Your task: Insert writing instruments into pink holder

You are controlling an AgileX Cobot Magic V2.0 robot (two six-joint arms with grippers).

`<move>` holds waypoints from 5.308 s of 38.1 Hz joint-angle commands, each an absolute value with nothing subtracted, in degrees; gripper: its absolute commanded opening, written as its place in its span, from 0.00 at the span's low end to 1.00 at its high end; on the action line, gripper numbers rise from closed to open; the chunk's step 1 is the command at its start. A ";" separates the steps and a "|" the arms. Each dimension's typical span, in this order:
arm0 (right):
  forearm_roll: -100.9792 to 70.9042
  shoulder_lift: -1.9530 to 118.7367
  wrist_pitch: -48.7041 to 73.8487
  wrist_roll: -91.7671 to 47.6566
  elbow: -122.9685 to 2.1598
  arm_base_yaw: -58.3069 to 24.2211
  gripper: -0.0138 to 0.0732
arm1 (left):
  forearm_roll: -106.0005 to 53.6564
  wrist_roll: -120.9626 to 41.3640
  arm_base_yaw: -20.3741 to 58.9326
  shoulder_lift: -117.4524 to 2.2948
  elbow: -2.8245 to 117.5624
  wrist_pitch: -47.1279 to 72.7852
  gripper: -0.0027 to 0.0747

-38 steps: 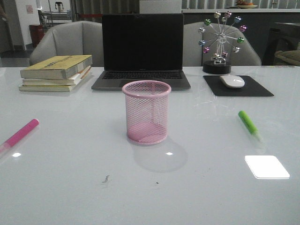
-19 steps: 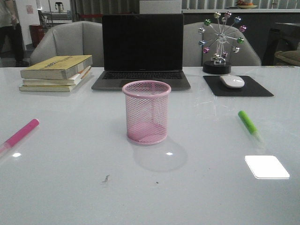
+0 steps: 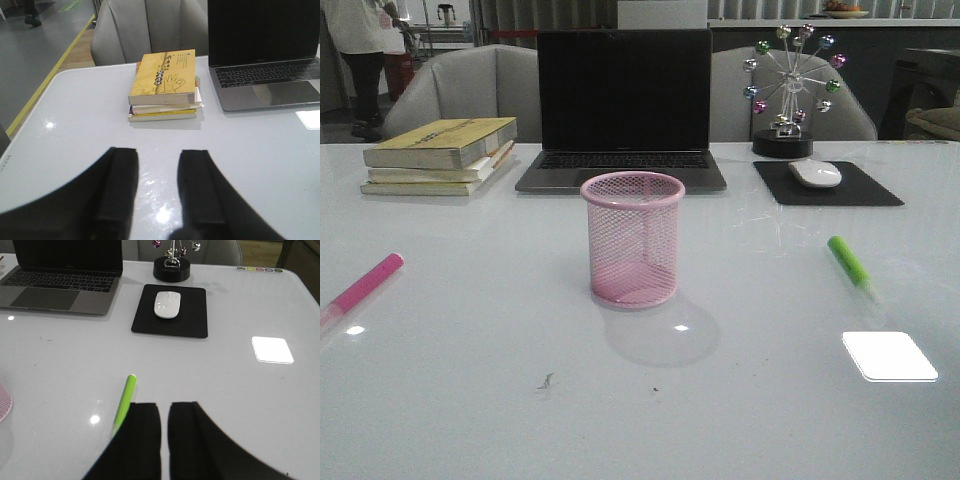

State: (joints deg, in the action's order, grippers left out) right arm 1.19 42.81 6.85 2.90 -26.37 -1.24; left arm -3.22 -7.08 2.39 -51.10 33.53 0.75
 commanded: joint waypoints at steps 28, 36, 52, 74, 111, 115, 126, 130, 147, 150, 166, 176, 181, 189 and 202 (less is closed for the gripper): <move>-3.15 77.26 34.01 -1.53 -61.16 -4.34 0.67 | -11.01 -6.39 2.81 -52.45 35.51 -3.98 0.64; -3.65 94.41 43.55 -1.53 -76.41 -4.34 0.67 | -11.01 -6.39 2.81 -52.45 35.51 -3.98 0.62; -7.76 111.82 45.25 -1.53 -86.59 -6.17 0.67 | -11.01 -6.39 2.81 -52.45 35.51 -3.98 0.54; -6.61 118.31 46.16 -1.53 -86.59 -6.47 0.58 | -11.01 -6.39 2.81 -52.45 35.51 -3.98 0.54; -4.75 96.57 24.95 -1.53 -85.63 -18.17 0.22 | -10.91 -6.39 2.81 -52.45 35.51 -3.98 0.54; -4.67 94.98 15.28 -1.53 -81.26 -21.74 0.22 | -10.91 -6.39 2.81 -52.45 35.51 -3.98 0.54; -3.74 95.82 -19.66 -1.53 -67.28 -29.75 0.22 | -10.80 -6.39 2.81 -52.45 35.51 -3.98 0.54; -2.72 98.07 -26.96 -1.53 -65.35 -30.76 0.22 | -10.80 -6.39 2.81 -52.45 35.51 -3.98 0.54; -1.24 103.87 -25.75 -1.48 -65.20 -31.77 0.22 | -10.80 -6.39 2.81 -52.45 35.51 -3.98 0.54; -1.70 103.87 -23.73 -1.29 -65.20 -31.77 0.23 | -10.80 -6.39 2.81 -52.45 35.51 -3.98 0.54; -4.78 103.87 -20.68 0.41 -65.20 -31.77 0.43 | -10.80 -6.39 2.81 -52.45 35.51 -3.98 0.54; -4.78 101.38 -20.66 0.41 -65.20 -31.77 0.64 | -10.80 -6.39 2.81 -52.45 35.51 -3.98 0.54; -4.67 97.26 -18.86 -0.98 -65.20 -31.50 0.65 | -10.80 -6.39 2.81 -52.45 35.51 -3.98 0.54; -4.17 85.46 2.36 -3.48 -65.20 -29.24 0.65 | -10.80 -6.39 2.81 -52.45 35.51 -3.98 0.54; -2.02 65.59 17.86 -3.16 -59.80 -22.27 0.65 | -10.80 -6.39 2.81 -52.45 35.51 -3.98 0.54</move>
State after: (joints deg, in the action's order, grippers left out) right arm -2.81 71.29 17.33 -2.87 -59.82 -25.51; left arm -10.43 -7.04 2.39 -52.79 33.53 0.46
